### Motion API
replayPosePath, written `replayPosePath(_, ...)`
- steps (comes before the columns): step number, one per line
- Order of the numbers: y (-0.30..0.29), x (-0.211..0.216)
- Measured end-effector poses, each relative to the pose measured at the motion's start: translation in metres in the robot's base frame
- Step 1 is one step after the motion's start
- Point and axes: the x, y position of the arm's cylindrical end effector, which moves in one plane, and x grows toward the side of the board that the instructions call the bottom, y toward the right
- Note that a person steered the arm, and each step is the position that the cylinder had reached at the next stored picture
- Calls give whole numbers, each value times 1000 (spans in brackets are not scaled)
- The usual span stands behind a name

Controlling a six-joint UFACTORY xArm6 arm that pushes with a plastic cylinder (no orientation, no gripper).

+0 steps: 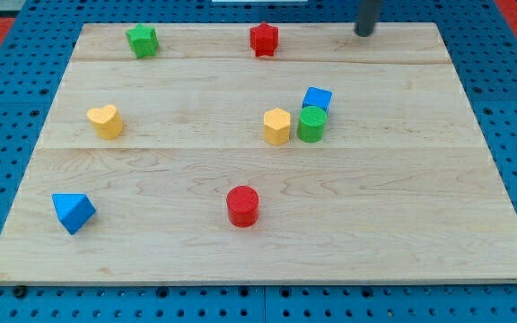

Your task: Push red star into the group of blocks at centre of the board

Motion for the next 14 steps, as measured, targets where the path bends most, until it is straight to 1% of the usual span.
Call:
replayPosePath(1, -59, -13)
replayPosePath(2, -99, -12)
replayPosePath(3, -125, -11)
replayPosePath(5, -125, -6)
replayPosePath(8, -122, 26)
replayPosePath(11, -161, 29)
replayPosePath(14, -158, 69)
